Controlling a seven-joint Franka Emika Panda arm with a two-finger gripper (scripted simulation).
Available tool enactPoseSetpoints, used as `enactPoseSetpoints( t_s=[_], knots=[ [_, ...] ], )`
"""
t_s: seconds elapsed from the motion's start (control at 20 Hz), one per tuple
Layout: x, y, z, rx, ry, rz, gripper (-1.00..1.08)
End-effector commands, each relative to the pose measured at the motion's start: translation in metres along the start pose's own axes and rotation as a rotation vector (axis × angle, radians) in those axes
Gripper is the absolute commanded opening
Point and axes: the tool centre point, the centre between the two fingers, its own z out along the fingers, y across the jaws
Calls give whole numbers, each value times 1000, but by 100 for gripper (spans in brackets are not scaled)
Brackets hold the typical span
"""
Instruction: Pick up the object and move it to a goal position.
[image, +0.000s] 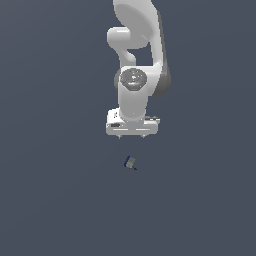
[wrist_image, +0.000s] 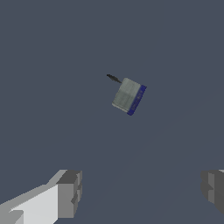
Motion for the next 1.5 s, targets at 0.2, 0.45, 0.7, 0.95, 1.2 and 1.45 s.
enactPoseSetpoints(
  t_s=[0.2,0.45,0.7,0.95,1.2,1.45],
  knots=[
    [1,-4,-1,2,-4,-9,100],
    [1,-13,-5,9,-14,-16,100],
    [1,-13,-5,8,-13,-17,100],
    [4,-12,-3,6,-11,-55,100],
    [9,-12,3,1,-6,-127,100],
    [17,-11,10,-5,0,-236,100]
  ],
)
